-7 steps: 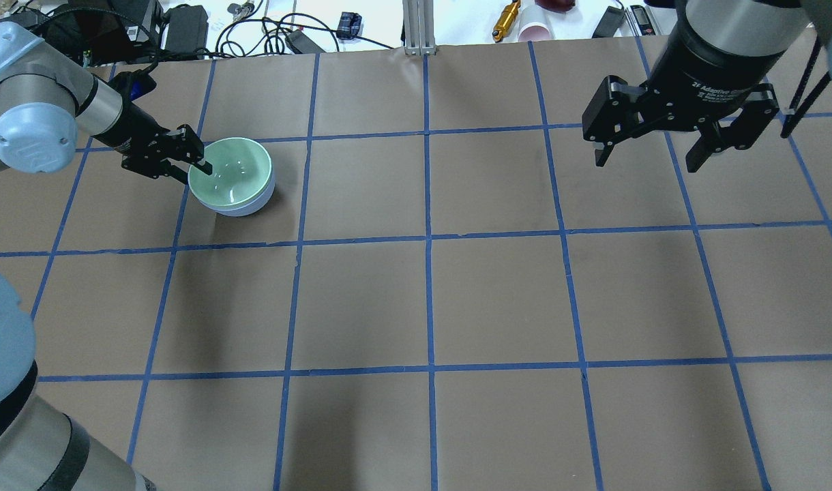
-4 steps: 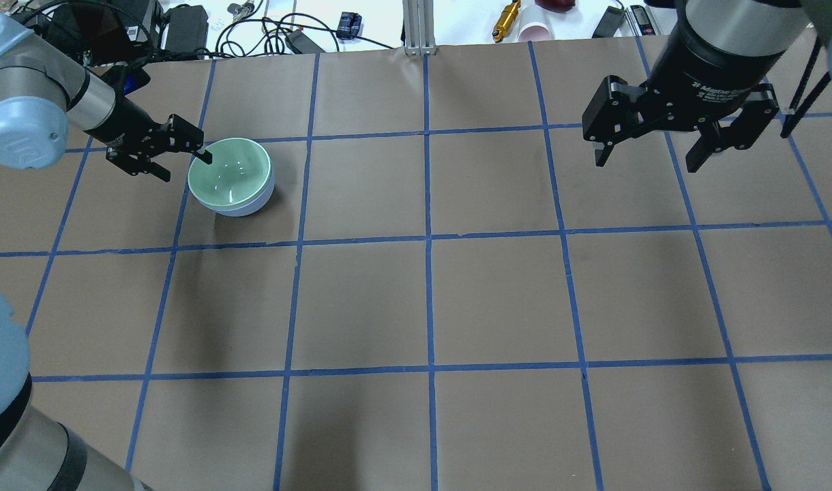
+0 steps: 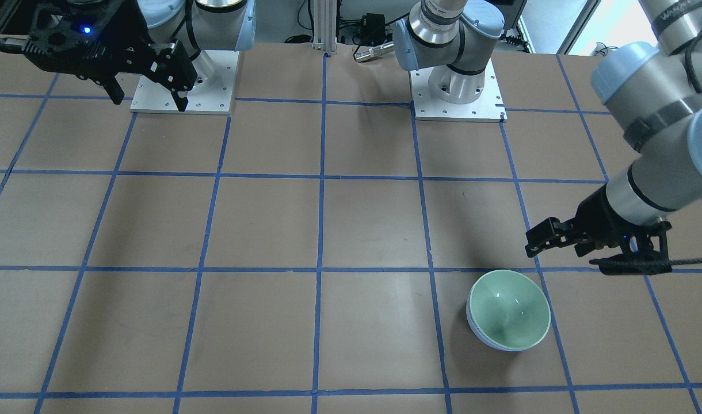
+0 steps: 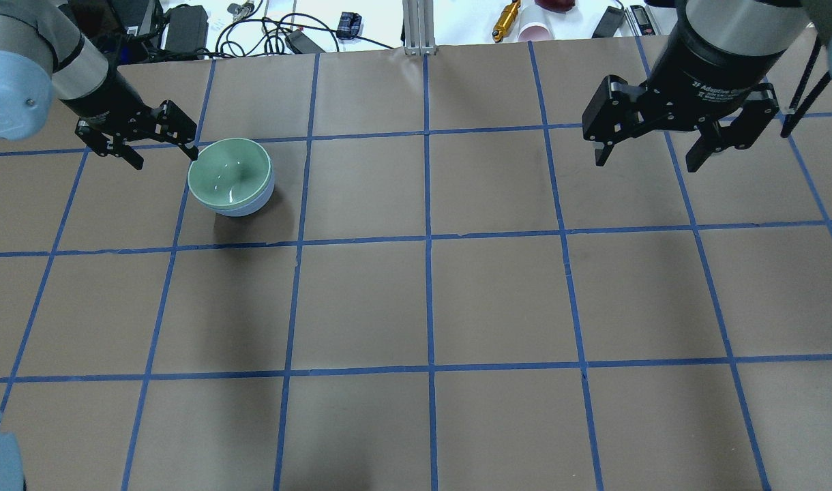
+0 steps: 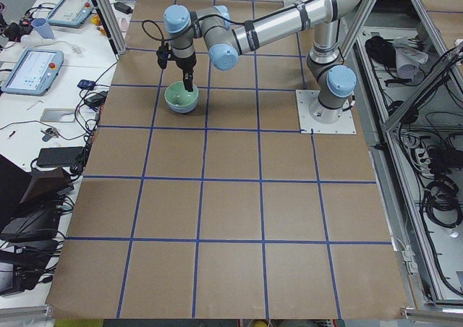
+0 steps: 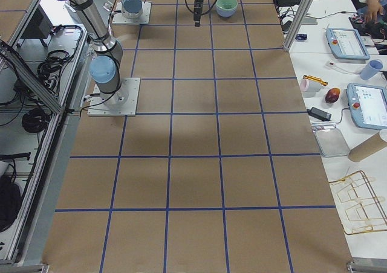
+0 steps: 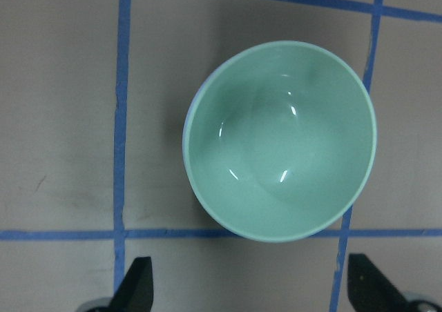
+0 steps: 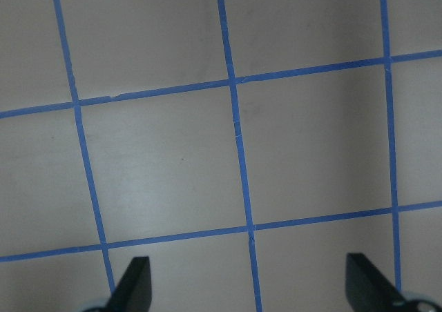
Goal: Stack green bowl on blue bowl
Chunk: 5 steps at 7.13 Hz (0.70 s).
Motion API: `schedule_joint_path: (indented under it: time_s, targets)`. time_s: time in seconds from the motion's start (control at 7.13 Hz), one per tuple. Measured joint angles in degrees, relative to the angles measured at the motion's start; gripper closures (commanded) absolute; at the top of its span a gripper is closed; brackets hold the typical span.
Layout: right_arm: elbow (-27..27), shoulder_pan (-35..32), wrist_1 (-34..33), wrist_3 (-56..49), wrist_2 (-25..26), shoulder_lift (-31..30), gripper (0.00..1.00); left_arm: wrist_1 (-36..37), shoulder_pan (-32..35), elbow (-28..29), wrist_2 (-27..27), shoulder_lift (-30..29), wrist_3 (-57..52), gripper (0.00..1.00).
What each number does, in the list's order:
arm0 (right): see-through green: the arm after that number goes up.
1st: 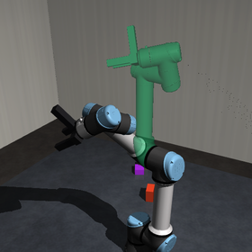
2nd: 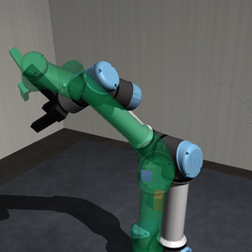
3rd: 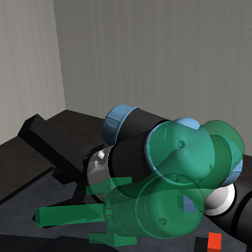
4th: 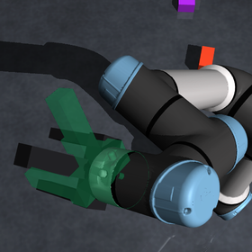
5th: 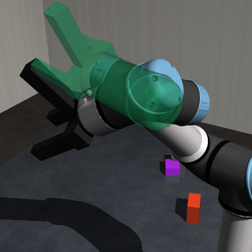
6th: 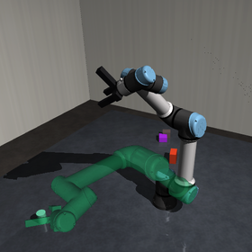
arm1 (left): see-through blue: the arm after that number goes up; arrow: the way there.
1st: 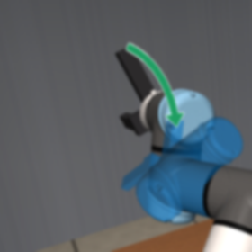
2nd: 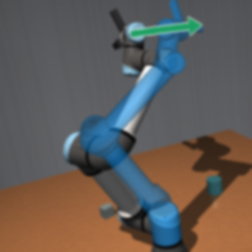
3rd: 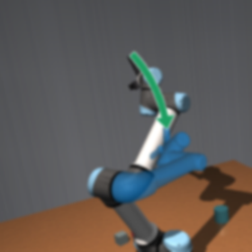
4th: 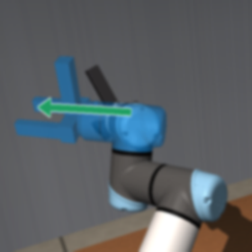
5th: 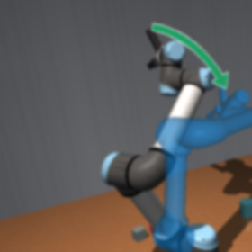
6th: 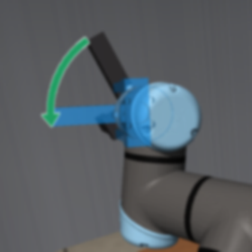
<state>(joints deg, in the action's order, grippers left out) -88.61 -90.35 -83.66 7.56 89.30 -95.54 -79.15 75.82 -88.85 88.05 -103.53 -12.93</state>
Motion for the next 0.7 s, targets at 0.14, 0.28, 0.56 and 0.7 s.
schedule_joint_path:
  time_s: [0.14,0.28,0.56,0.7]
  targets:
    - [0.0,0.0,0.0,0.0,0.0,0.0,0.00,-2.6,3.0,0.4,2.9,3.6,0.8,0.00]
    - [0.0,0.0,0.0,0.0,0.0,0.0,0.00,-4.6,5.8,0.6,4.0,6.8,2.0,0.00]
    - [0.0,0.0,0.0,0.0,0.0,0.0,0.00,-6.2,10.5,0.7,4.8,10.6,4.1,0.00]
    - [0.0,0.0,0.0,0.0,0.0,0.0,0.00,-6.9,11.6,0.6,4.8,11.7,4.5,0.00]
